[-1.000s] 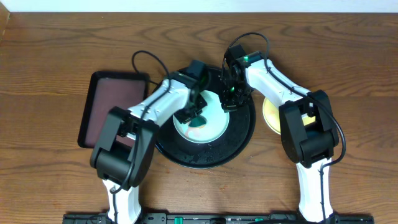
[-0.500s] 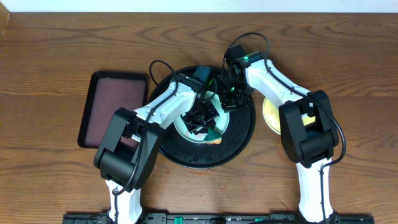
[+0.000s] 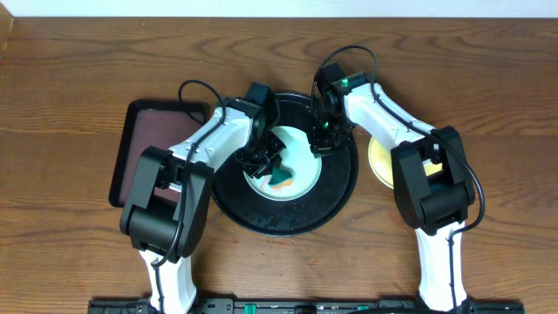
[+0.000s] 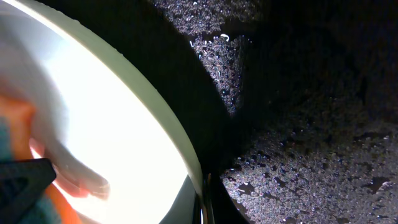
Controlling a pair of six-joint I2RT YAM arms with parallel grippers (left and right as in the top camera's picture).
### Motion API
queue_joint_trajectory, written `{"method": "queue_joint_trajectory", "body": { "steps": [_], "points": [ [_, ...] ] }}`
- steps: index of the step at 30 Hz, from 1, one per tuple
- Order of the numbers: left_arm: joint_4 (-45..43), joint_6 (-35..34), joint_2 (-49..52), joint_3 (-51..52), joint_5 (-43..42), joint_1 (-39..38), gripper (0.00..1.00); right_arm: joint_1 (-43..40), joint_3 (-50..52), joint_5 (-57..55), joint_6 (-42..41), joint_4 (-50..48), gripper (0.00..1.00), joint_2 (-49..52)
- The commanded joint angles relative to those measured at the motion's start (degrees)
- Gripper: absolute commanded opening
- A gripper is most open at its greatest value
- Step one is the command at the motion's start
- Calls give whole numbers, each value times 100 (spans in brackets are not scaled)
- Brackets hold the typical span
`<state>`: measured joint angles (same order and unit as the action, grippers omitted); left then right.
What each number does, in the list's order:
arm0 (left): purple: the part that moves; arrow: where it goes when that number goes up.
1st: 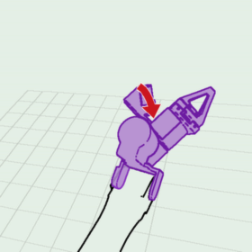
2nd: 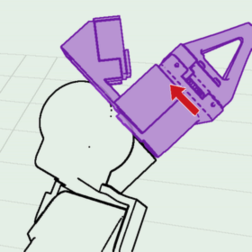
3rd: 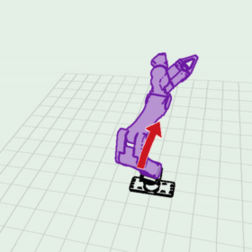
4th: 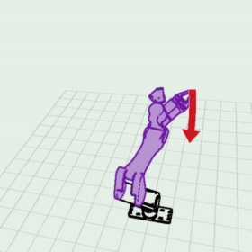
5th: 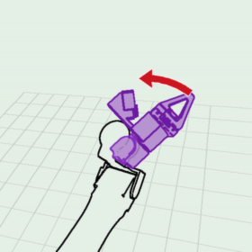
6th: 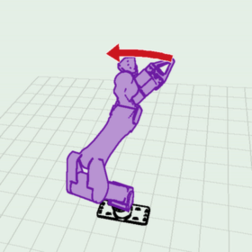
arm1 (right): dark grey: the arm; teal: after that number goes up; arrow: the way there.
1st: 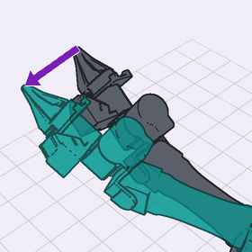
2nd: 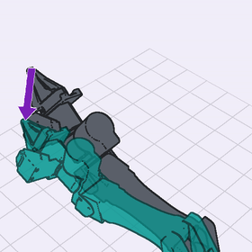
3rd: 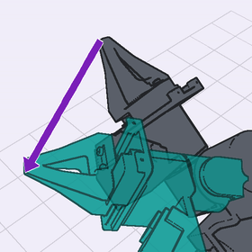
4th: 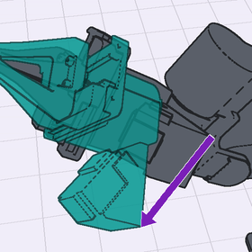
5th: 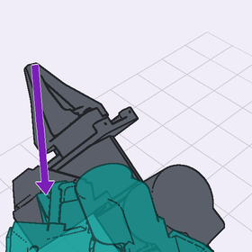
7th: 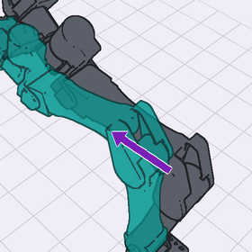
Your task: Clean dirty plates on tray and stack at the side
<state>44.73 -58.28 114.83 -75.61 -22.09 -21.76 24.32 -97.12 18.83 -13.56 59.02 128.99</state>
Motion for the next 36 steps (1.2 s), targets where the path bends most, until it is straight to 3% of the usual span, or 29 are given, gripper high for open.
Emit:
{"method": "queue_joint_trajectory", "body": {
  "steps": [1,13,18,21,28,32,36],
  "points": [
    [44,-20,92,271,42,-68,7,44,48,-138,-7,-50,1,240],
    [-319,229,92,463,-949,-210,7,44,48,-138,-7,-46,1,240],
    [-951,221,92,463,-787,-175,7,44,48,-136,-7,-50,1,240],
    [-1080,94,92,463,-282,-96,8,44,48,-138,-7,-46,1,240],
    [-734,98,92,463,625,105,7,44,48,-138,-7,-48,1,240],
    [-339,136,92,463,514,94,7,44,48,-138,-7,-48,1,240],
    [15,605,92,463,-44,-4,7,44,48,-138,-7,-48,1,240]
  ]
}}
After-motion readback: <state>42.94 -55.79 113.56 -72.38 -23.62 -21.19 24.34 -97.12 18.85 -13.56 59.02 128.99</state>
